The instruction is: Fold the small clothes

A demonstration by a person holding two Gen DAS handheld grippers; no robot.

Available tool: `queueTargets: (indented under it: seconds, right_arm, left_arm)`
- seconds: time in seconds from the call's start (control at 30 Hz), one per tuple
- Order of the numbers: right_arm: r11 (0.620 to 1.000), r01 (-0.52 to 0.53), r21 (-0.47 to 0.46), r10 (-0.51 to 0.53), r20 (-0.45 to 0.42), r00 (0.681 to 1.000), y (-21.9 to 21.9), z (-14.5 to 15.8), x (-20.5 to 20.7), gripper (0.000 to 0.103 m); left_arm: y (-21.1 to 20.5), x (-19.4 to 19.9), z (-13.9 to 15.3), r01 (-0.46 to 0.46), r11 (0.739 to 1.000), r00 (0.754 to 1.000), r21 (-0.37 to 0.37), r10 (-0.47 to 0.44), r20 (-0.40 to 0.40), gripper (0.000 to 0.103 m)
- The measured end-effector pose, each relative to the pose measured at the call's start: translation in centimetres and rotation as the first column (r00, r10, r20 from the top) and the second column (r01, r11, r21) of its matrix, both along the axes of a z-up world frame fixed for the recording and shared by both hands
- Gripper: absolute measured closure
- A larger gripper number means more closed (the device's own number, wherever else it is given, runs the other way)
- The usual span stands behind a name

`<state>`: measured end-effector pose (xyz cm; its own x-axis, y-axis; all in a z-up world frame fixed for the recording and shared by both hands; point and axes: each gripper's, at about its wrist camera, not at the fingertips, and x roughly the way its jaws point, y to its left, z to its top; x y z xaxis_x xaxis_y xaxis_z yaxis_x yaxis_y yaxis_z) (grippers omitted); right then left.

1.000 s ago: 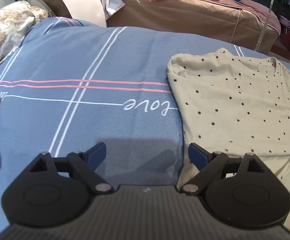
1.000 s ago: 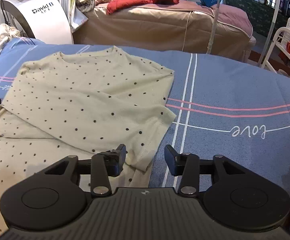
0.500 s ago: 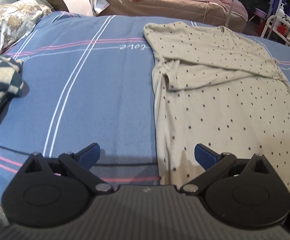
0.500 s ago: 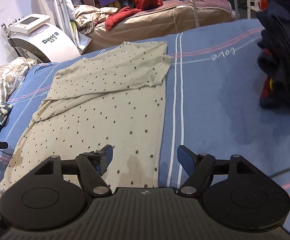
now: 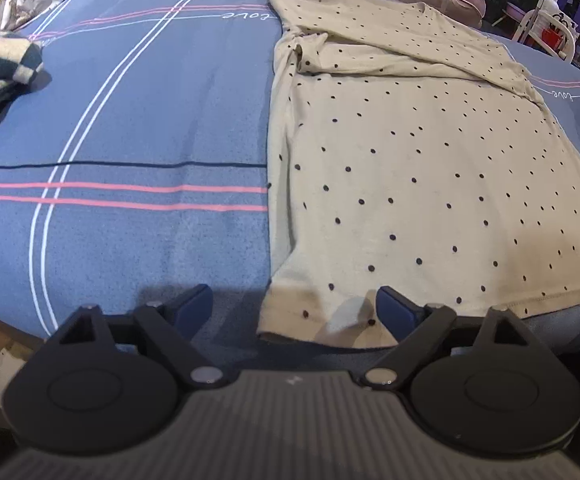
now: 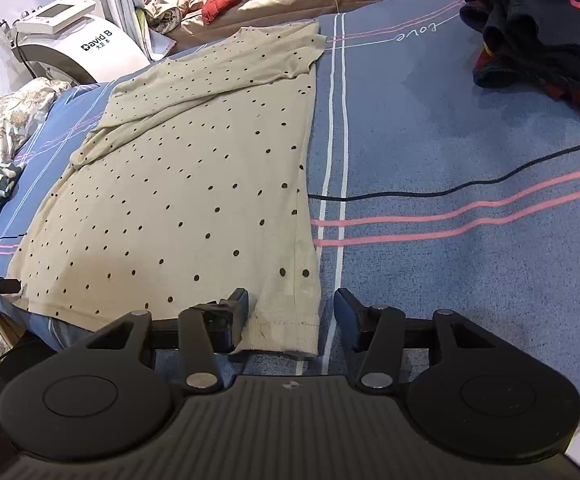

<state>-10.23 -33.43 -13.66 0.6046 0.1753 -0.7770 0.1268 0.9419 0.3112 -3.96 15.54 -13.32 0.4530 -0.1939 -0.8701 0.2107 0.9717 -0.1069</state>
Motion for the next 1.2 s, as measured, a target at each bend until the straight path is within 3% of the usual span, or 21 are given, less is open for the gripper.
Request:
queueTargets:
  seconds: [0.1, 0.13, 0.17, 0.23, 0.3, 0.4, 0.6, 0.8, 0.93, 1.03, 1.1, 1.2]
  right_arm:
    - [1.000, 0.004, -0.006, -0.004, 0.002, 1.000, 0.2, 0.0, -0.1, 0.024]
    - [1.000, -0.003, -0.008, 0.003, 0.001, 1.000, 0.3, 0.0, -0.2, 0.033]
    - [1.000, -0.009, -0.009, 0.009, -0.002, 1.000, 0.3, 0.0, -0.1, 0.044]
    - [1.000, -0.025, -0.013, 0.025, -0.006, 1.000, 0.6, 0.0, -0.1, 0.056]
    - [0.999, -0.029, -0.018, 0.029, 0.000, 1.000, 0.7, 0.0, -0.1, 0.068]
    - [1.000, -0.028, 0.002, 0.028, -0.002, 1.000, 0.6, 0.1, -0.1, 0.081]
    - [0.996, 0.015, 0.093, -0.013, -0.027, 1.000, -0.4, 0.2, 0.4, 0.088]
    - [0.977, 0.035, 0.209, -0.034, -0.008, 0.999, -1.9, 1.4, 2.9, 0.089]
    - [0.973, -0.022, 0.229, 0.016, 0.028, 0.999, -3.4, 3.2, 9.2, 0.090]
    - [0.965, -0.009, 0.264, -0.005, 0.049, 0.999, -4.3, 4.6, 16.0, 0.090]
    - [0.972, 0.015, 0.236, -0.032, 0.069, 0.997, -4.2, 5.6, 21.2, 0.090]
    - [0.966, 0.066, 0.248, -0.086, 0.069, 0.994, -4.4, 6.1, 28.7, 0.090]
  left_arm:
    - [-0.1, -0.2, -0.2, -0.008, 1.000, 1.000, -0.006, 0.008, 0.007, 0.025]
    - [-0.2, -0.3, -0.3, -0.010, 1.000, 1.000, -0.003, 0.010, 0.013, 0.027]
    - [-0.1, -0.4, -0.2, -0.015, 1.000, 1.000, -0.003, 0.015, 0.017, 0.035]
    - [0.0, -0.5, -0.2, -0.023, 1.000, 0.999, -0.017, 0.024, 0.023, 0.048]
    - [0.2, -0.6, -0.1, -0.036, 0.999, 0.999, -0.020, 0.036, 0.022, 0.075]
    - [0.2, -0.6, 0.1, -0.027, 0.998, 1.000, -0.055, 0.026, -0.011, 0.092]
    - [-0.1, 0.3, 0.9, -0.045, 0.991, 0.999, -0.124, 0.041, -0.032, 0.096]
    - [-1.4, 5.6, 2.8, -0.012, 0.985, 1.000, -0.171, 0.012, -0.001, 0.096]
    - [-2.4, 12.3, 4.3, -0.005, 0.982, 0.999, -0.190, 0.015, 0.051, 0.096]
    - [-2.9, 19.8, 5.4, -0.035, 0.974, 0.995, -0.224, 0.054, 0.079, 0.096]
    - [-3.2, 25.4, 5.9, -0.093, 0.966, 0.989, -0.239, 0.118, 0.090, 0.097]
    - [-4.3, 33.4, 6.2, -0.136, 0.977, 0.976, -0.165, 0.160, 0.145, 0.097]
